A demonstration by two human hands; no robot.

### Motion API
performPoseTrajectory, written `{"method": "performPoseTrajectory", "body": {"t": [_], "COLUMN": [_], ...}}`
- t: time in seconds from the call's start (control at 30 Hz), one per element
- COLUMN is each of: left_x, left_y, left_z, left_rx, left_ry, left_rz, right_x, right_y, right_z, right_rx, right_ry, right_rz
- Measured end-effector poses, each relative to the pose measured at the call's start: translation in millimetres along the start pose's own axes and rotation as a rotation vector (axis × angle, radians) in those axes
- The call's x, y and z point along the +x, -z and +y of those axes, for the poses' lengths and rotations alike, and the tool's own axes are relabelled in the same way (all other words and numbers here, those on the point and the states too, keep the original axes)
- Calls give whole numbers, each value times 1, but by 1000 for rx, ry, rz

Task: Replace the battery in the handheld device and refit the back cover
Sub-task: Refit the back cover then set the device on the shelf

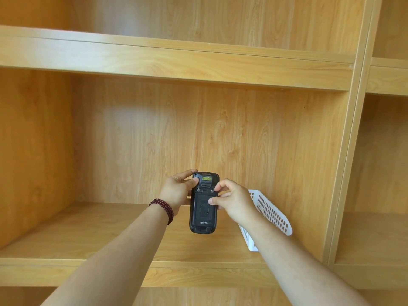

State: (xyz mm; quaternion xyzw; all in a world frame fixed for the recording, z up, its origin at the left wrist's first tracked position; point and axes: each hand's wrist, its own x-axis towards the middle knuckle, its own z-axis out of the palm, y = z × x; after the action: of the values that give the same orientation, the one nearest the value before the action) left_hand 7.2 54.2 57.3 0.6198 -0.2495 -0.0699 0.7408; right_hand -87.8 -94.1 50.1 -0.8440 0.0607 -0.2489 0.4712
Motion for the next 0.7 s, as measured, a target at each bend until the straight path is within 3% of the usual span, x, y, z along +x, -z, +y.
{"method": "performPoseTrajectory", "body": {"t": [0.53, 0.7], "left_x": [1, 2], "left_y": [0, -1], "left_z": [-2, 0], "left_rx": [-14, -38], "left_ry": [0, -10], "left_rz": [-29, -48], "right_x": [7, 8], "right_y": [-4, -4], "right_z": [12, 15], "right_rx": [89, 249], "right_ry": [24, 12], "right_rz": [14, 13]}}
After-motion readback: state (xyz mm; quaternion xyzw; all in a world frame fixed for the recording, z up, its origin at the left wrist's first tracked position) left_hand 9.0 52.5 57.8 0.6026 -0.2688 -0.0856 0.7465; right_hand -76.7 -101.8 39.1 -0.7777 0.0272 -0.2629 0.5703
